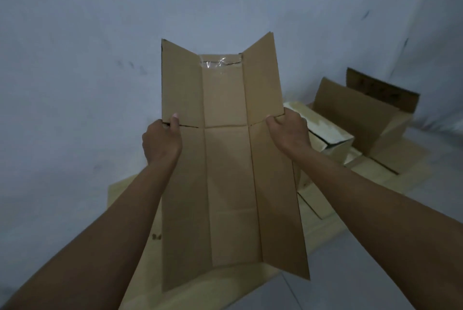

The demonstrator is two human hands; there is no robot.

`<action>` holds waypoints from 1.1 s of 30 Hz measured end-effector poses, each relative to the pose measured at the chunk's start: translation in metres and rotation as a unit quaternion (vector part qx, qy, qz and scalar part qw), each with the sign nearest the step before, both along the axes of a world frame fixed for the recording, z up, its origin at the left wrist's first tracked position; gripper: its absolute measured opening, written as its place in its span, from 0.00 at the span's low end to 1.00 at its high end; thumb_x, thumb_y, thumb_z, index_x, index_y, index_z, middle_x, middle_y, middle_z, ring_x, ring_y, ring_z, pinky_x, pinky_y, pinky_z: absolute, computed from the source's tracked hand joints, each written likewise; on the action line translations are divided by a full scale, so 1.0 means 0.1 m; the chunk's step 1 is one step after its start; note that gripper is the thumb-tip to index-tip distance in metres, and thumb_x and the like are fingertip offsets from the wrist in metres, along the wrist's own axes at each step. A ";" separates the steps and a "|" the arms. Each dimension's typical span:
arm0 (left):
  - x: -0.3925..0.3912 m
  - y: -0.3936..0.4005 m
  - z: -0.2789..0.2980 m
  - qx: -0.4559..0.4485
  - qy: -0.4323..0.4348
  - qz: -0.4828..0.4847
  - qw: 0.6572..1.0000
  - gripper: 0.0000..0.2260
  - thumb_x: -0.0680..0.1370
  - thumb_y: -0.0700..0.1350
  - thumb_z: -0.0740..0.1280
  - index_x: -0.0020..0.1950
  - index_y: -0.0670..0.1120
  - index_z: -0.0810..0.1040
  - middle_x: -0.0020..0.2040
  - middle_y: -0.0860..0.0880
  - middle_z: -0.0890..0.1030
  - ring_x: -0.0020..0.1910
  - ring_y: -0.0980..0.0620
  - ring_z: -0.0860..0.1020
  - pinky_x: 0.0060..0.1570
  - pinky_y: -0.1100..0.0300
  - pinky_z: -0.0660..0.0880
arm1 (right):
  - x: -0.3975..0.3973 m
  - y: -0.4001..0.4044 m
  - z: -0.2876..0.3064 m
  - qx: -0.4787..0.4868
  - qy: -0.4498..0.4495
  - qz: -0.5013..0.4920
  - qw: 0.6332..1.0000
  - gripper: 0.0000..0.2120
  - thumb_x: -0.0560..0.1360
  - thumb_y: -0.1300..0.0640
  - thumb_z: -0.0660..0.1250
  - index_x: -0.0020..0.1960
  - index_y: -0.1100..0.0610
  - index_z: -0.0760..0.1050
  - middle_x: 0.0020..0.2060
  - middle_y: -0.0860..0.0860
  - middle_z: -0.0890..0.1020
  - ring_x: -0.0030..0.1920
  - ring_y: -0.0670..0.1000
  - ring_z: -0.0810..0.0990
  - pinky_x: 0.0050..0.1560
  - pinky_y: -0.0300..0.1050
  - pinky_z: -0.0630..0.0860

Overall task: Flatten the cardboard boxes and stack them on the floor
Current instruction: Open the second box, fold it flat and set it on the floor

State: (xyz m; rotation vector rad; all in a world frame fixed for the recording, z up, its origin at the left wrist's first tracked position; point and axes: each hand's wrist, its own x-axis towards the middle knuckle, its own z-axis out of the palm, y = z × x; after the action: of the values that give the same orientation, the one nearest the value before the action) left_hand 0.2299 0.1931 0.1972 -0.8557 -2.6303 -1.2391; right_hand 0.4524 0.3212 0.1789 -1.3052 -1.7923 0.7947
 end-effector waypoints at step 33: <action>5.02 3.64 0.53 0.066 -0.085 -0.256 0.961 0.23 0.81 0.59 0.59 0.41 0.41 0.77 0.41 0.44 0.78 0.46 0.41 0.76 0.44 0.54 0.69 | 5.54 2.42 0.77 0.052 0.033 -0.232 0.971 0.10 0.77 0.47 0.66 0.47 0.53 0.81 0.42 0.47 0.82 0.46 0.53 0.80 0.48 0.48 0.79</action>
State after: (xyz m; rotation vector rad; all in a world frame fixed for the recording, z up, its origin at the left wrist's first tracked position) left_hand 0.7317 0.5572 0.2498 -1.5311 -2.4908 -1.6450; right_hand 1.0063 0.5632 0.2560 -1.5279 -1.3752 0.4701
